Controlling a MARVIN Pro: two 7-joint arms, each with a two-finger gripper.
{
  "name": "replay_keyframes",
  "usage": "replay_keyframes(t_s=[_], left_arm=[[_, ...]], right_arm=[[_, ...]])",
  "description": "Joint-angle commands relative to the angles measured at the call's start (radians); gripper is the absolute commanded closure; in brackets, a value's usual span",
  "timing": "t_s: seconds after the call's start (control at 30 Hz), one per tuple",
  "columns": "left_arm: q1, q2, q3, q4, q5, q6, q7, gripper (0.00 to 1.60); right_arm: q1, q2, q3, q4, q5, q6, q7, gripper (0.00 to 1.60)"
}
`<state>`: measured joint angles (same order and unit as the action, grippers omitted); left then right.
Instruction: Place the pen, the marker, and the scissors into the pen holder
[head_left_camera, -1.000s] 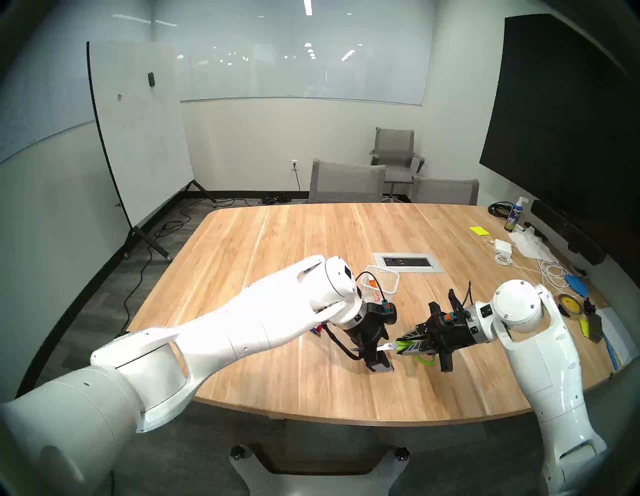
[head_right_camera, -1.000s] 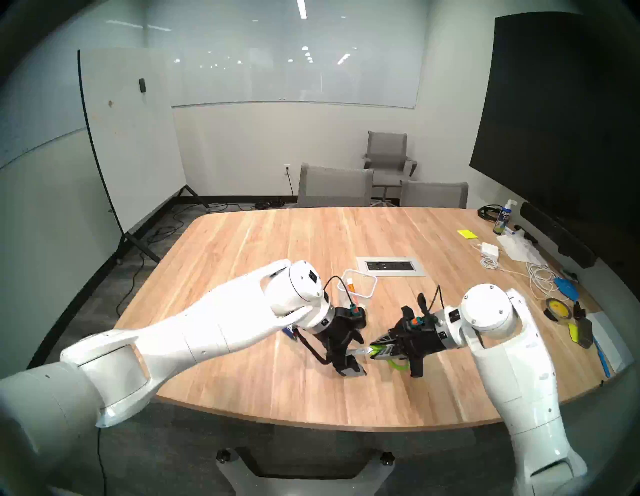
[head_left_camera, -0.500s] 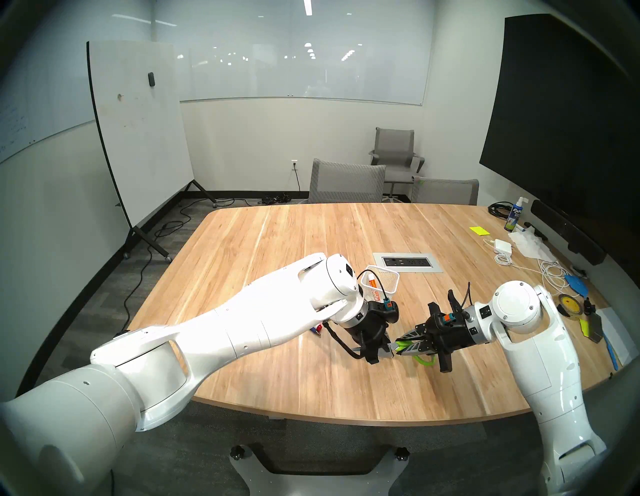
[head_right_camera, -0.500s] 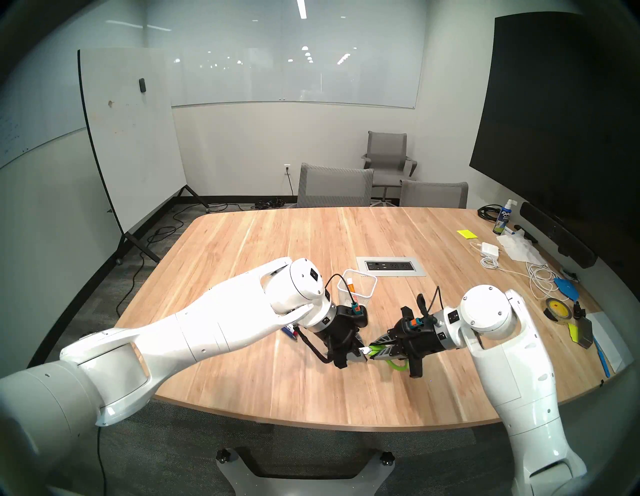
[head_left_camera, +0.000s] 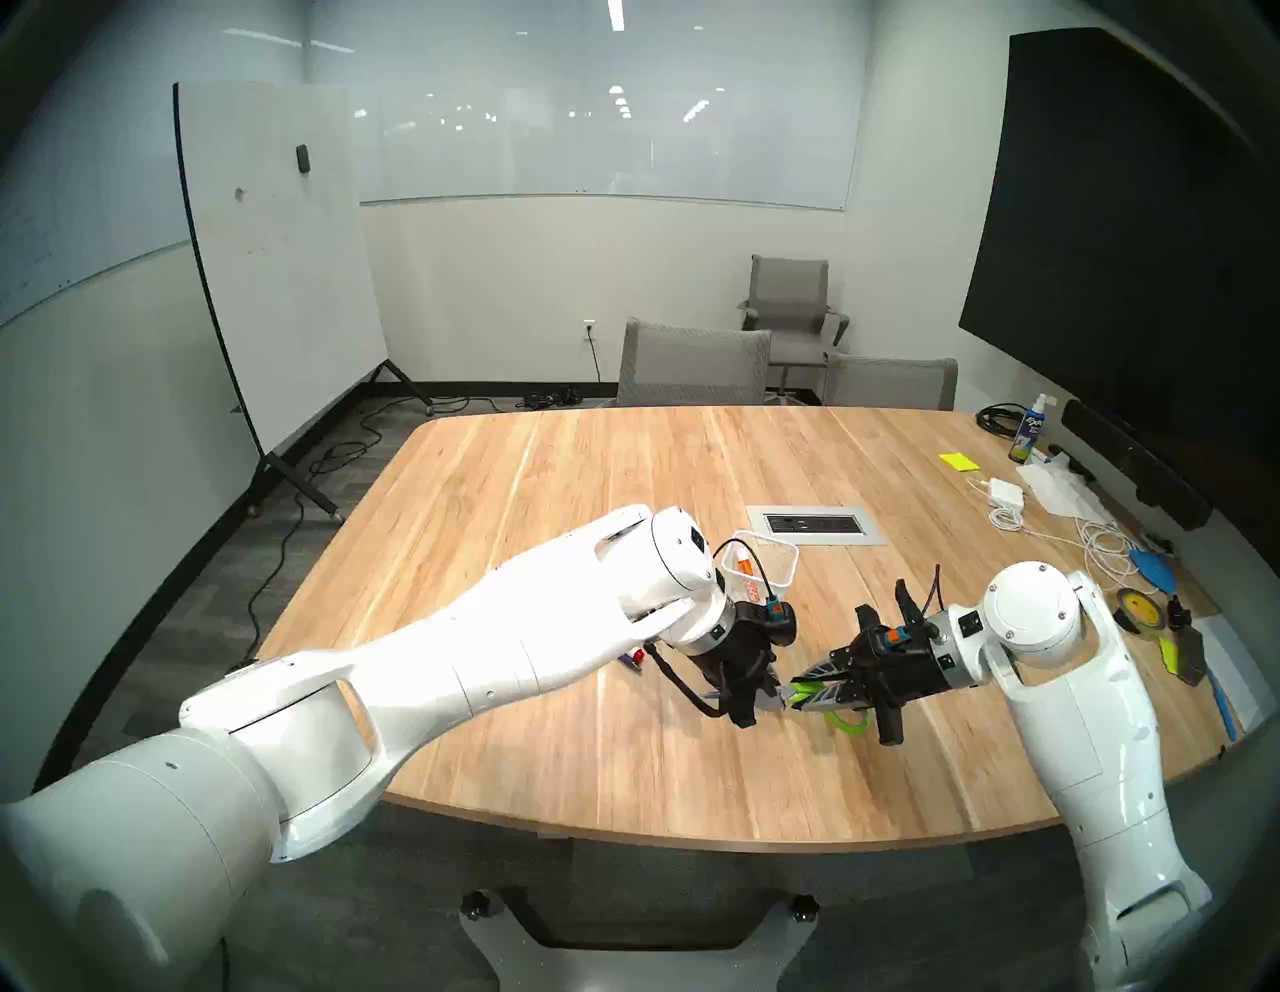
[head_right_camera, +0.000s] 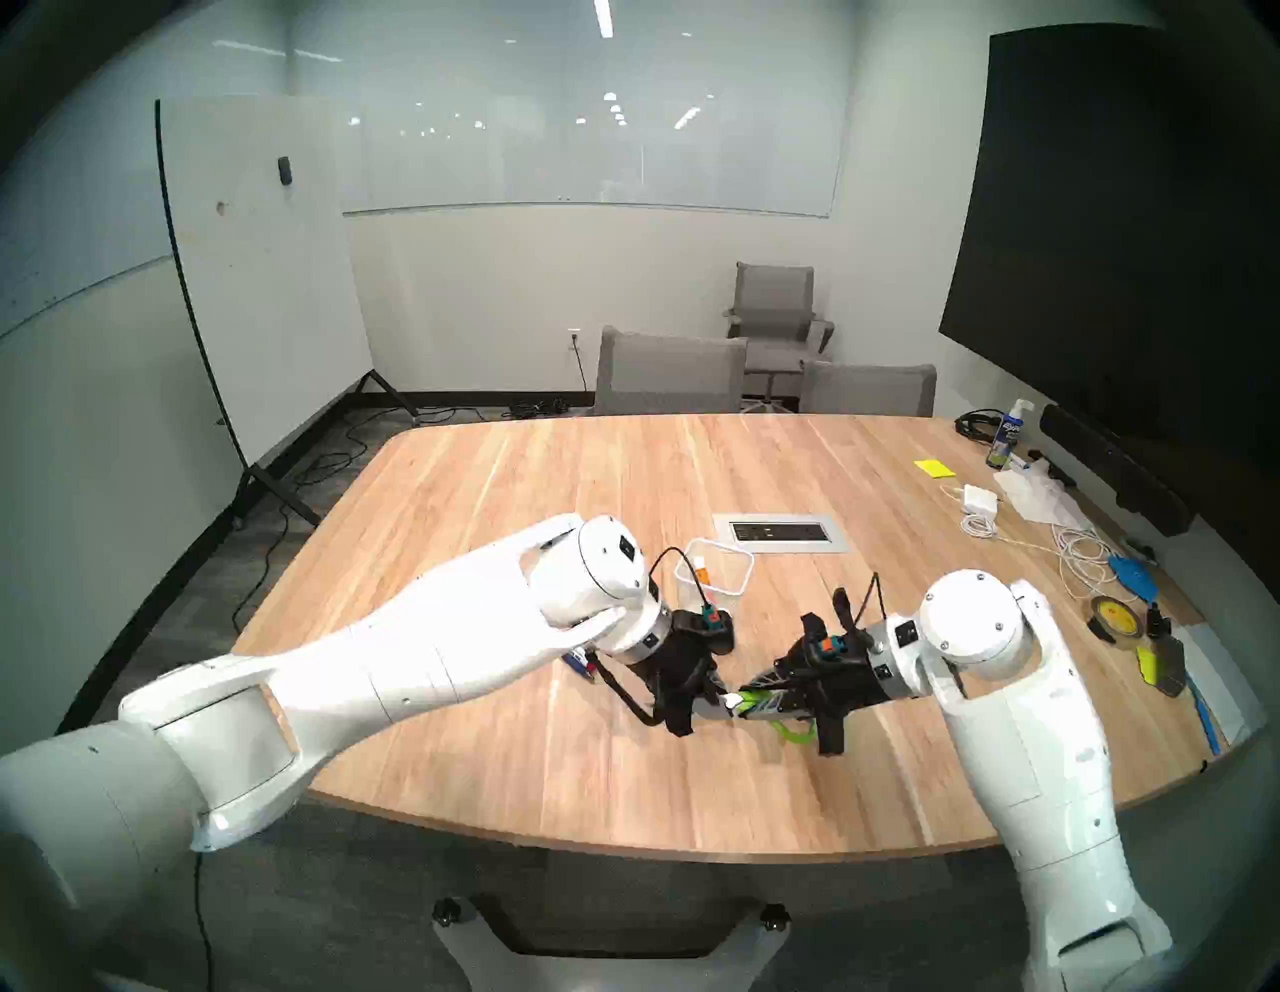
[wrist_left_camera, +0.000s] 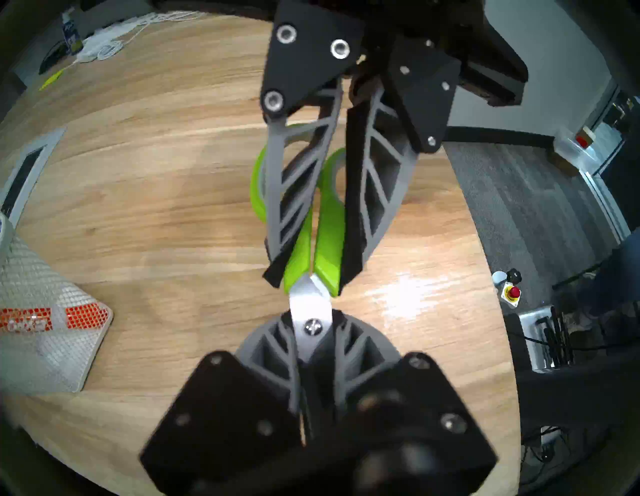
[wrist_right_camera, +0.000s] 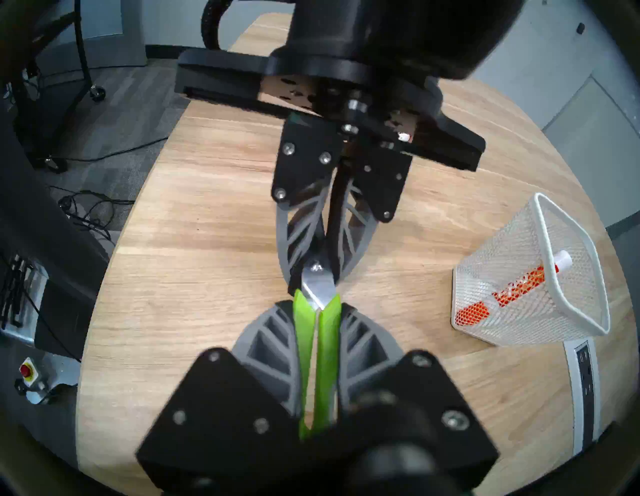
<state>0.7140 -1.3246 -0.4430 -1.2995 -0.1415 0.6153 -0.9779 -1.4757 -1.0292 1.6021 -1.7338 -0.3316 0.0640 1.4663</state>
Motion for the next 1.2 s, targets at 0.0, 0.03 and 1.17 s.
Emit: replay_keyframes(t_s=[0.0,0.03,1.17], left_arm=[[-0.011,-0.008,-0.010,-0.028,0.001,0.000,0.010,1.60],[-0.011,-0.008,-0.010,-0.028,0.001,0.000,0.011,1.60],[0.056,0.111,-0.050,-0.165,-0.012,0.050,0.121,1.60]], right_arm=[[0.007,0.001,0.003,-0.006,0.000,0.009,0.000,0.04],[0.007,0.000,0.004,-0.005,0.000,0.010,-0.001,0.00],[0.123,0.007,0.103,0.096,0.138,0.171,0.017,0.00]])
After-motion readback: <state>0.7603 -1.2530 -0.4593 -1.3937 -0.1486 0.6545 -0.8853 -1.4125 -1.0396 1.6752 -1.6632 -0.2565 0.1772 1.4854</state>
